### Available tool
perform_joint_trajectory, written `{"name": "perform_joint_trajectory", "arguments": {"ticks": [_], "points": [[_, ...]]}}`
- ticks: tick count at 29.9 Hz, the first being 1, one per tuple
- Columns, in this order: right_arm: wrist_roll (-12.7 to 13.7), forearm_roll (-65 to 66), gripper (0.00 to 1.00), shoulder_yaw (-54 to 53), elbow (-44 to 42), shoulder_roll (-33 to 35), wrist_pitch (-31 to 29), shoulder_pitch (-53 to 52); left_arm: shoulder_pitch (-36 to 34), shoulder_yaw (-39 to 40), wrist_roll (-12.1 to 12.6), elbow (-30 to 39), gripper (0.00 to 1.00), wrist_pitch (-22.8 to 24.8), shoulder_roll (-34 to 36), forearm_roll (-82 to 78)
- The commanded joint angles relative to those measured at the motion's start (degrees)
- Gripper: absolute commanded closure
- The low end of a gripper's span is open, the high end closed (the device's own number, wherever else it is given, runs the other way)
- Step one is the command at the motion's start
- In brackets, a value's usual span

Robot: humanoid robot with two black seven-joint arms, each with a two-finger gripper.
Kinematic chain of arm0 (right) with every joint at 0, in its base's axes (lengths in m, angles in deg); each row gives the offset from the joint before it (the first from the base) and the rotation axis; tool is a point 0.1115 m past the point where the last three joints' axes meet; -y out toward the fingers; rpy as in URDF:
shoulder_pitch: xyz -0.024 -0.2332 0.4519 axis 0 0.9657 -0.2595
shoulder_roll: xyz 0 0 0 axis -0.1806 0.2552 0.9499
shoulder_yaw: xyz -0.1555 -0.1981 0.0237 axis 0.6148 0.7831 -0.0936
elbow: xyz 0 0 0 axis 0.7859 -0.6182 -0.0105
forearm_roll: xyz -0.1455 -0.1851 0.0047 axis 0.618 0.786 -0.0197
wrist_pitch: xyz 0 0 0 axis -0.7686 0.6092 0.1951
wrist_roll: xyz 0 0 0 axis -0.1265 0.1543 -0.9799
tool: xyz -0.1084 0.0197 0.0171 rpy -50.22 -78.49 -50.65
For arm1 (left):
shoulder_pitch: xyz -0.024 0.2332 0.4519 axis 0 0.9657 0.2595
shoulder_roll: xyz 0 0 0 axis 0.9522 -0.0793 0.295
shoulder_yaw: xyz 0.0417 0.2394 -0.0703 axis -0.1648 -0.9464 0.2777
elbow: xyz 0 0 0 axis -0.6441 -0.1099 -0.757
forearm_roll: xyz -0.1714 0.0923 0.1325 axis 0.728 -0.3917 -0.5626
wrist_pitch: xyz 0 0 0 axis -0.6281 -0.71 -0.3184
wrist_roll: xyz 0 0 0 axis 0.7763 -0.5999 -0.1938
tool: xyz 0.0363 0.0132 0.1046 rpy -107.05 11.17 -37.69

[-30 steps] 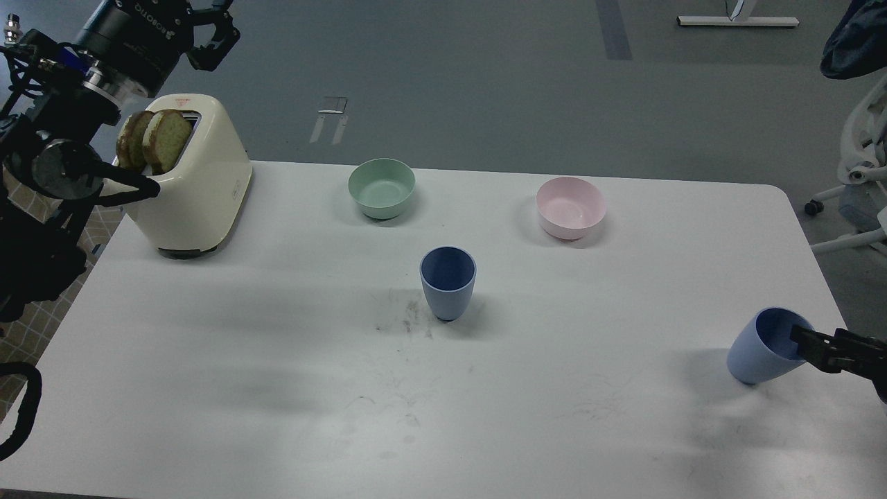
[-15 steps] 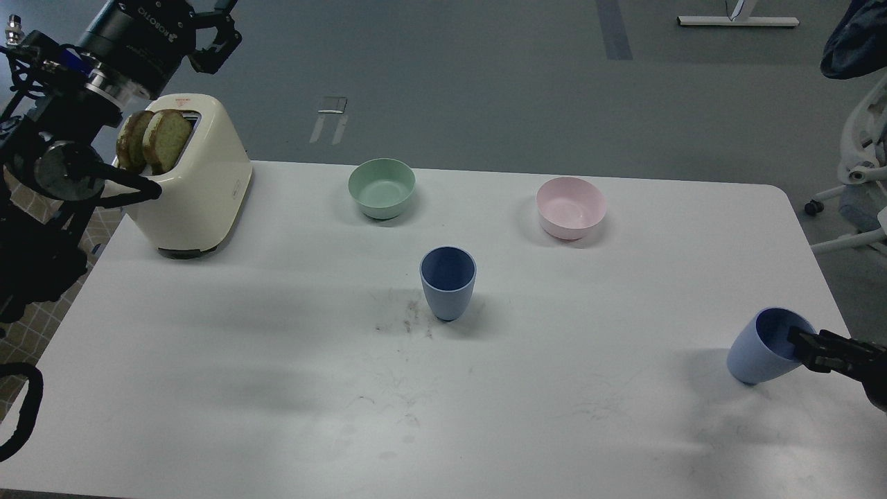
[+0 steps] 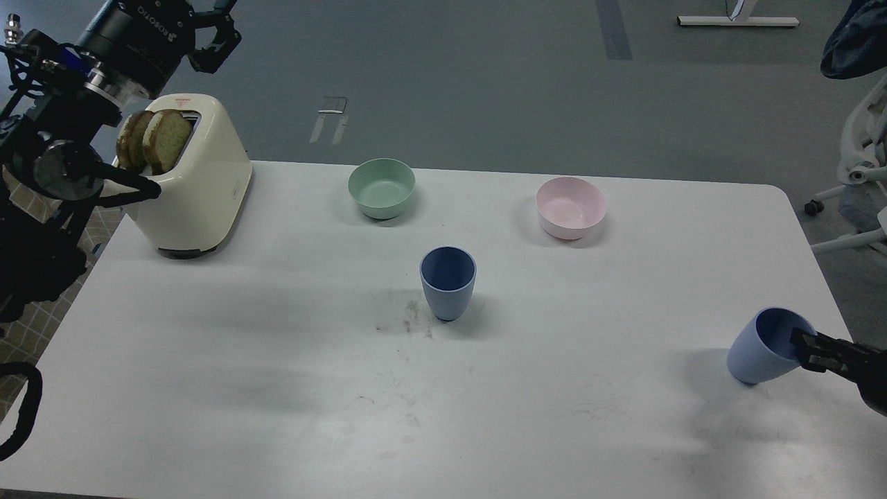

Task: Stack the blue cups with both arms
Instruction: 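Reach the right gripper to the other blue cup and grasp it, then lift the blue cup with the right gripper over the standing cup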

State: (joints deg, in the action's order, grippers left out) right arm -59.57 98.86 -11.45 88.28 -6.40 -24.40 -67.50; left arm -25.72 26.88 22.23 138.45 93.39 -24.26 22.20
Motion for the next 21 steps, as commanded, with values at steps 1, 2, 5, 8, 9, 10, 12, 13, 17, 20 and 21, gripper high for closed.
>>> {"name": "perform_joint_trajectory", "arguments": {"ticks": [1,2,5,8,9,10,12,13,17,20,21], "points": [[0.0,-0.1,0.9,0.0,0.0,0.1,0.0,0.0,0.0,0.0,0.1,0.0,0.02,0.0,0.2,0.1],[0.1,-0.1,0.93,0.0,0.0,0.2,0.0,0.0,0.0,0.1,0.0,0.0,0.02,0.0,0.2,0.0],[0.1,-0.1,1.0,0.0,0.0,0.4,0.0,0.1,0.0,0.0,0.0,0.0,0.02,0.0,0.1,0.1],[0.1,-0.1,1.0,-0.1,0.0,0.3,0.0,0.2,0.0,0.0,0.0,0.0,0.02,0.0,0.0,0.0],[0.1,-0.3,1.0,-0.2,0.0,0.3,0.0,0.2,0.0,0.0,0.0,0.0,0.02,0.0,0.0,0.0],[0.1,-0.3,1.0,-0.2,0.0,0.3,0.0,0.1,0.0,0.0,0.0,0.0,0.02,0.0,0.0,0.0],[0.0,-0.7,1.0,-1.0,0.0,0.0,0.0,0.0,0.0,0.0,0.0,0.0,0.02,0.0,0.1,0.0],[-0.1,-0.9,1.0,-1.3,0.1,0.0,0.0,-0.1,0.0,0.0,0.0,0.0,0.02,0.0,0.1,0.0],[-0.9,-1.6,1.0,-8.4,0.2,0.0,0.0,-0.3,-0.1,0.1,0.0,0.0,0.02,0.0,0.6,0.1],[-2.7,-3.4,1.0,-11.6,0.0,0.3,0.0,-3.0,-0.1,0.1,0.0,0.0,0.02,0.0,0.6,0.1],[-2.8,-4.1,1.0,-11.4,0.1,0.3,0.0,-6.0,-0.2,0.1,0.1,0.0,0.02,0.0,0.6,0.1]]}}
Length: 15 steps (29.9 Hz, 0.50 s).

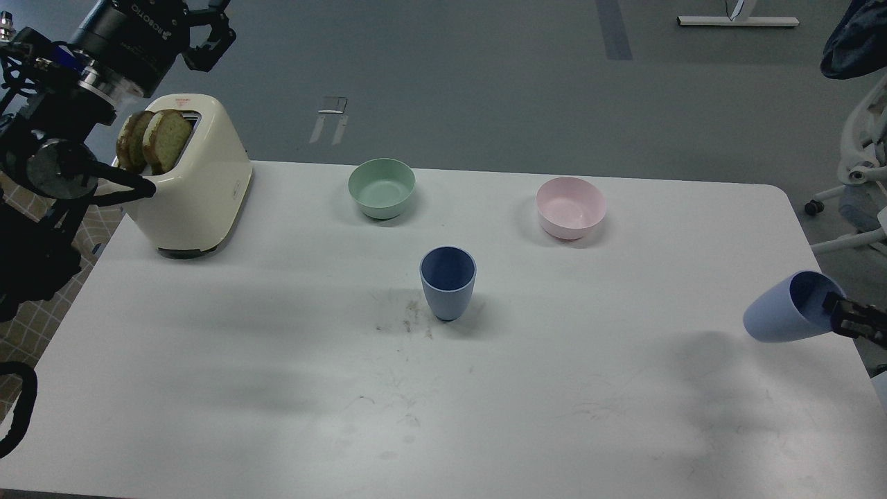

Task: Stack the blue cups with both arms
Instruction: 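Lift the blue cup with the right gripper over the standing cup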

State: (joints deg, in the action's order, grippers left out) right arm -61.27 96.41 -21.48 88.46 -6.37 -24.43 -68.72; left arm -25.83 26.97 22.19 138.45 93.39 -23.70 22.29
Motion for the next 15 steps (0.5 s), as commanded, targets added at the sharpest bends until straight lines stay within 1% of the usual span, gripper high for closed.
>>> {"name": "perform_joint_trajectory", "arguments": {"ticks": [1,4,6,8,12,14,15], "points": [[-1.1,-1.9,1.0,-1.3,-0.1,0.1,0.0,-6.5,-0.1,0.0,0.0,0.0,0.02,0.0,0.0,0.0],[-1.1,-2.1,1.0,0.8,-0.4,-1.5,0.0,-12.8,-0.2,0.0,0.0,0.0,0.02,0.0,0.0,0.0],[-1.0,-2.0,1.0,4.8,-1.6,-2.9,0.0,-20.0,-0.2,0.0,0.1,0.0,0.02,0.0,0.0,0.0],[-1.0,-2.0,1.0,13.8,-3.8,-4.2,0.0,-30.9,-0.1,0.0,0.1,0.0,0.02,0.0,0.0,0.0],[-1.0,-2.0,1.0,25.2,-5.5,-6.2,0.0,-41.1,0.0,0.0,0.1,0.0,0.02,0.0,0.0,-0.1],[-1.0,-2.0,1.0,32.8,-5.6,-9.1,0.0,-46.5,0.0,0.0,0.1,0.0,0.02,0.0,0.2,-0.1],[-1.0,-2.0,1.0,34.4,-5.6,-9.8,0.0,-47.7,-0.1,0.0,0.1,0.0,0.02,0.0,0.2,0.0]]}}
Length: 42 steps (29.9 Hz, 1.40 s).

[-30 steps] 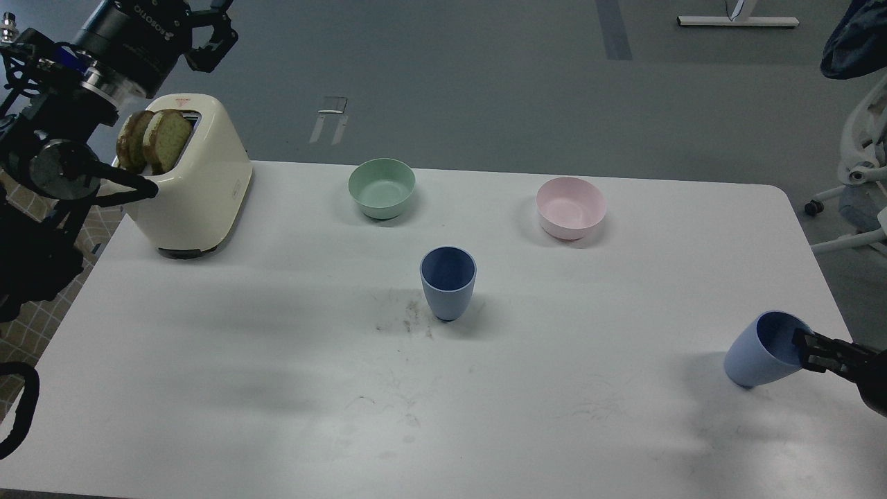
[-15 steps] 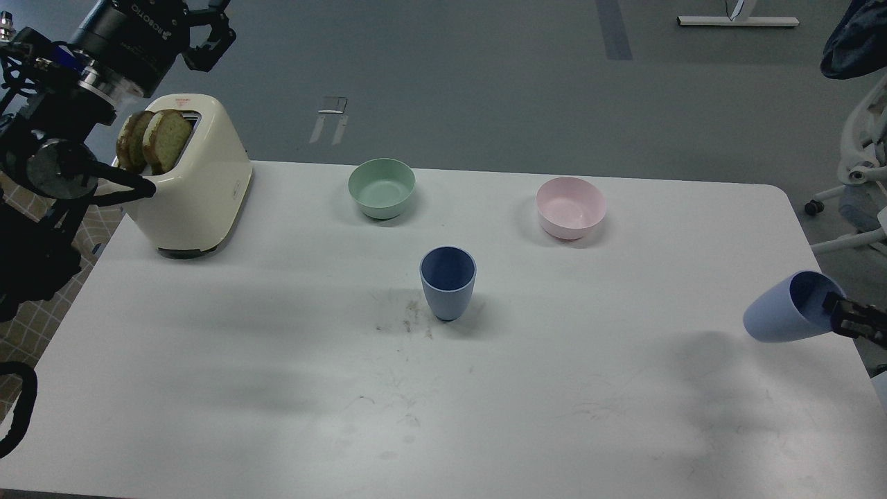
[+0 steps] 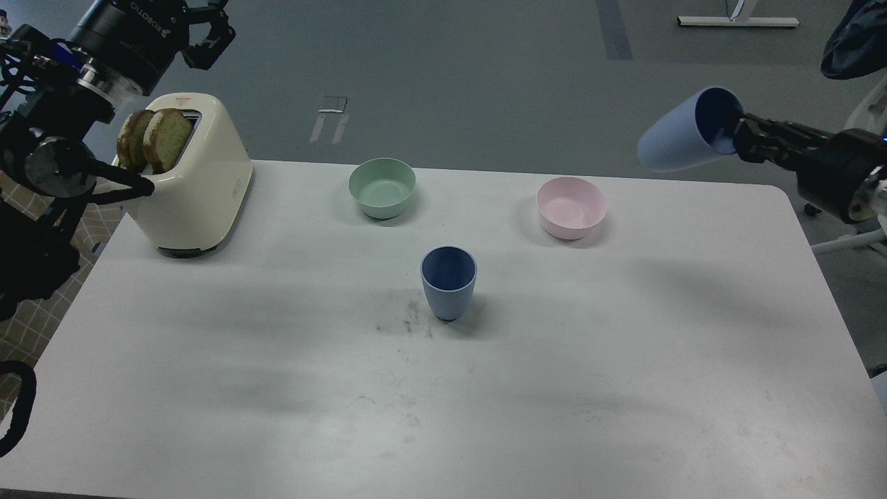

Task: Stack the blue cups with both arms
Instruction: 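Lift the blue cup with the right gripper over the standing cup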

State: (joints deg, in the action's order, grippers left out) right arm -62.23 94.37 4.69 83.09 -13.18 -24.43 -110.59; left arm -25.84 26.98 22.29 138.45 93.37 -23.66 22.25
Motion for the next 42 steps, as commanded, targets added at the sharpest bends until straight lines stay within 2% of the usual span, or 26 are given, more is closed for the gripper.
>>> {"name": "perform_joint_trajectory", "arguments": {"ticks": [1,6,13,26,42], "points": [[0.0,-0.1,1.0,11.5,-0.2,-4.1,0.0,-8.4,-0.1,0.0,0.0,0.0,0.02,0.0,0.1,0.0],[-0.1,-0.1,1.0,19.7,-0.1,-8.5,0.0,-16.1,-0.1,0.0,0.0,0.0,0.02,0.0,1.7,0.0],[-0.3,-0.2,1.0,23.3,-0.3,-12.7,0.0,-23.3,0.0,0.0,0.0,0.1,0.02,0.0,2.0,0.0],[-0.2,-0.1,1.0,36.4,-0.1,-12.5,0.0,-26.5,0.1,-0.1,0.0,0.0,0.02,0.0,1.6,-0.1],[-0.1,0.4,1.0,39.3,-2.0,-13.3,0.0,-25.4,0.1,-0.2,0.0,-0.1,0.02,0.0,1.6,-0.1]]}}
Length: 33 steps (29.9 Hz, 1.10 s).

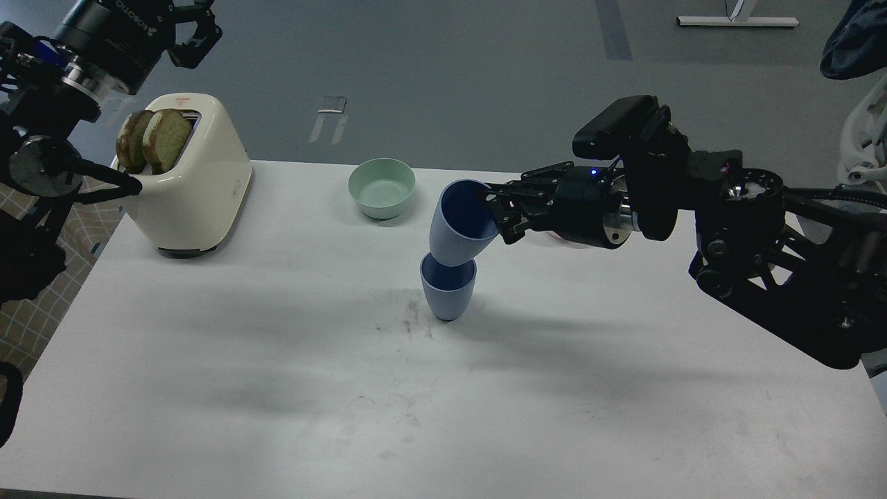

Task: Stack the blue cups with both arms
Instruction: 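Lift the blue cup with the right gripper over the standing cup, then lower the held cup into the standing blue cup and release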

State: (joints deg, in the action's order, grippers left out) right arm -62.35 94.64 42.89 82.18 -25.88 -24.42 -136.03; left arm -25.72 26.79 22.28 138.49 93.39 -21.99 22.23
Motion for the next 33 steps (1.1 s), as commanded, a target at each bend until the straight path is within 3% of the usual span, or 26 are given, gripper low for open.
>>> {"name": "perform_joint_trajectory", "arguments": {"ticks": [1,33], "points": [[0.0,0.1,1.0,1.1,-1.2,-0.6,0.0,0.0,-0.1,0.0,0.0,-0.1,0.02,0.0,0.0,0.0],[0.5,0.4,1.0,2.8,-4.5,-3.8,0.0,1.2,0.0,0.0,-0.1,-0.2,0.02,0.0,0.0,0.0]]}}
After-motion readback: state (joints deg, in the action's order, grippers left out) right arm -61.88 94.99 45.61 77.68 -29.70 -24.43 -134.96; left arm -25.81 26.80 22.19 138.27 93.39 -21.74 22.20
